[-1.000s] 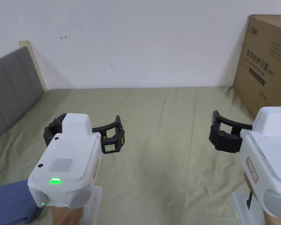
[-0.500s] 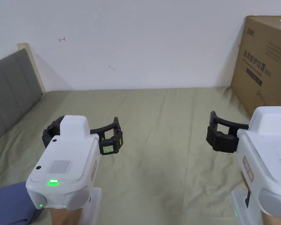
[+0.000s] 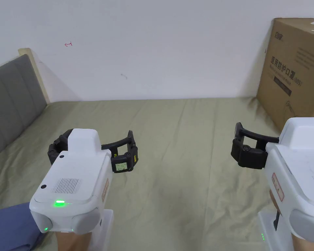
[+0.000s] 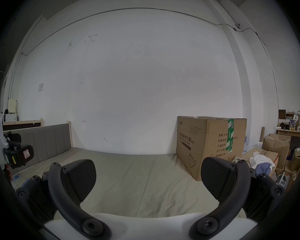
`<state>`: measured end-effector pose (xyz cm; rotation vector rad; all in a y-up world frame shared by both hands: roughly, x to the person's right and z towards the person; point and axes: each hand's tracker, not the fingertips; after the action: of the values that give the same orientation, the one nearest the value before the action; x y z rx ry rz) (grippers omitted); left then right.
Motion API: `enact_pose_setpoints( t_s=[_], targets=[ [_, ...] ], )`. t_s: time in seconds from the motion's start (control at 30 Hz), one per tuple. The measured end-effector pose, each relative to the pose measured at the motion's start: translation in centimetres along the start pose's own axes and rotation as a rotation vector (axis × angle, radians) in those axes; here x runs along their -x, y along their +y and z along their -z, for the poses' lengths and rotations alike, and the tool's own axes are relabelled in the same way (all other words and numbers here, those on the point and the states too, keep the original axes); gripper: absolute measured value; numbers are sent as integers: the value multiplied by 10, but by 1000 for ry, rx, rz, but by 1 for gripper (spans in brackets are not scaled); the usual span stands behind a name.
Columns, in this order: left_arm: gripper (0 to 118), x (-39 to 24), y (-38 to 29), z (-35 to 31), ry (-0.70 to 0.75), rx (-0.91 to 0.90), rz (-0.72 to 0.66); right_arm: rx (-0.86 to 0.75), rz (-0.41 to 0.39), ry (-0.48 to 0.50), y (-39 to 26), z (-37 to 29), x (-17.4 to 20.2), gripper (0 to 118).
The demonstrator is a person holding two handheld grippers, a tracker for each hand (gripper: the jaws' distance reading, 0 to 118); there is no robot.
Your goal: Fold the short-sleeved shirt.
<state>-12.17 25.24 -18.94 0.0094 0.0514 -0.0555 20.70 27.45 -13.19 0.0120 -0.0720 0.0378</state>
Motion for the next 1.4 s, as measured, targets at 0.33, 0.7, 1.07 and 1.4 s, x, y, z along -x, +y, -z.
enact_pose_setpoints(
  t_s=[0.33,0.7,1.07,1.4],
  targets=[
    [118,2,-1,1,2,7,-7,-5,-3,4,1,1,2,118],
    [118,5,0,0,3,8,-8,-8,-5,13,4,1,6,118],
    [118,8,-2,0,9,11,-10,-9,-6,16,3,3,8,118],
    [118,9,-3,0,11,17,-8,119,26,-29,1,12,10,118]
  ],
)
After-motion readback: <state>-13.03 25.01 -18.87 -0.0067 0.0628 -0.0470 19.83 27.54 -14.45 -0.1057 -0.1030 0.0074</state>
